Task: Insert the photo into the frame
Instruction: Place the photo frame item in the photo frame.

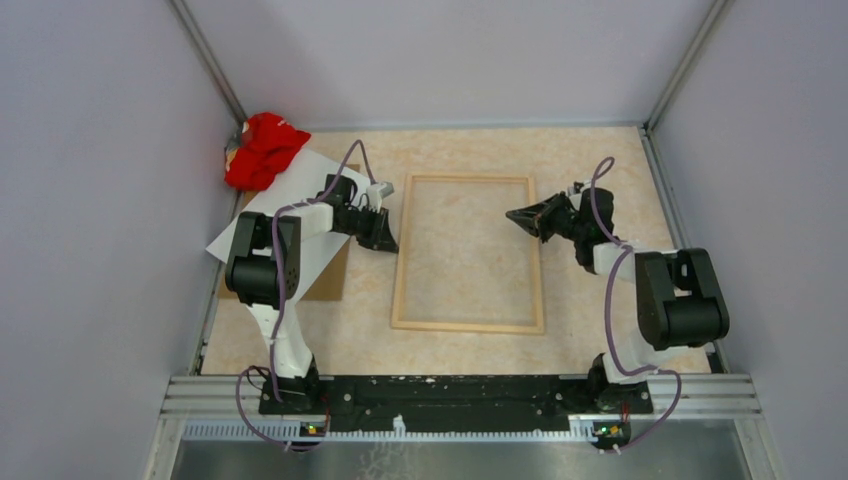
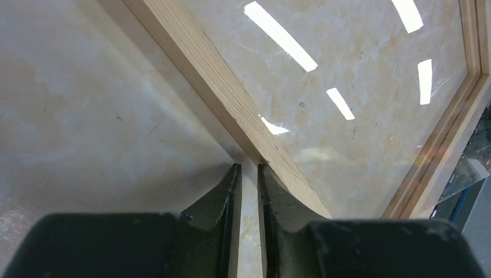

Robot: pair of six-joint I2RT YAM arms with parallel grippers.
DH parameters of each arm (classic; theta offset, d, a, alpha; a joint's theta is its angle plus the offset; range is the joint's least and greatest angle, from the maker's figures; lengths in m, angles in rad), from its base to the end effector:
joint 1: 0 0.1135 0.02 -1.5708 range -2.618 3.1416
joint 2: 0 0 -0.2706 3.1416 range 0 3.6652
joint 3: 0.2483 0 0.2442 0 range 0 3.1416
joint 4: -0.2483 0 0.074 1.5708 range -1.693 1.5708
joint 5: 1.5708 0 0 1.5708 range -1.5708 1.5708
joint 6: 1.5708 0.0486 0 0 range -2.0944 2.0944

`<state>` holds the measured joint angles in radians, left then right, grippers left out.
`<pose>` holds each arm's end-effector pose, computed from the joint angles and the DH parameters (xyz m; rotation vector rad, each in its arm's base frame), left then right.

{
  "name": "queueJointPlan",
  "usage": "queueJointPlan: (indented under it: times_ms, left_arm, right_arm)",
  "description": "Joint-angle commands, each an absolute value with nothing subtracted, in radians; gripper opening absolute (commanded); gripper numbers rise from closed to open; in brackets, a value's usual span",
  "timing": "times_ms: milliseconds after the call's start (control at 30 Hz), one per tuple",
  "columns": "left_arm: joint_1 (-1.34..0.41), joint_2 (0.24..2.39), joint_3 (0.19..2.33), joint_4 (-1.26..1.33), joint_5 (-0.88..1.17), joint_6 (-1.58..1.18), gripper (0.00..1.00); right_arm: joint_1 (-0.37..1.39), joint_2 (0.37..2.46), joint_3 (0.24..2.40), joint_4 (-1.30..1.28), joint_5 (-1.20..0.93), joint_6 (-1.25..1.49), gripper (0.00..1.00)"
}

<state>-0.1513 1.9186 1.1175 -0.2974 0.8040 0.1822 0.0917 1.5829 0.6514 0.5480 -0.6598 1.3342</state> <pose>0.3596 -0.0902 0.1437 0.6600 2.3968 -1.0421 0.3128 0.0587 0.1879 0.8528 2.0503 1.5154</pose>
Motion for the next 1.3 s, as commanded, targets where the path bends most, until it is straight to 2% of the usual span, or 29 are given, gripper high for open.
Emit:
queueJointPlan:
  times_ms: [0, 767, 1267]
  left_arm:
    - [-0.152, 1.892, 1.108, -0.285, 0.837, 0.2, 0.22]
    - [-0.158, 1.898, 1.108, -0.294, 0.843, 0.203, 0.21]
    - [-0.173, 1.905, 1.111, -0.292, 0.849, 0.2, 0.2]
  right_arm:
    - [0.086, 1.592, 0.664, 0.536, -0.674, 1.273, 0.0]
    - [0.04, 1.604, 0.628, 0.477, -0.632, 1.179, 0.0]
    - [0.04, 1.683, 0.585, 0.562, -0.688, 1.274, 0.0]
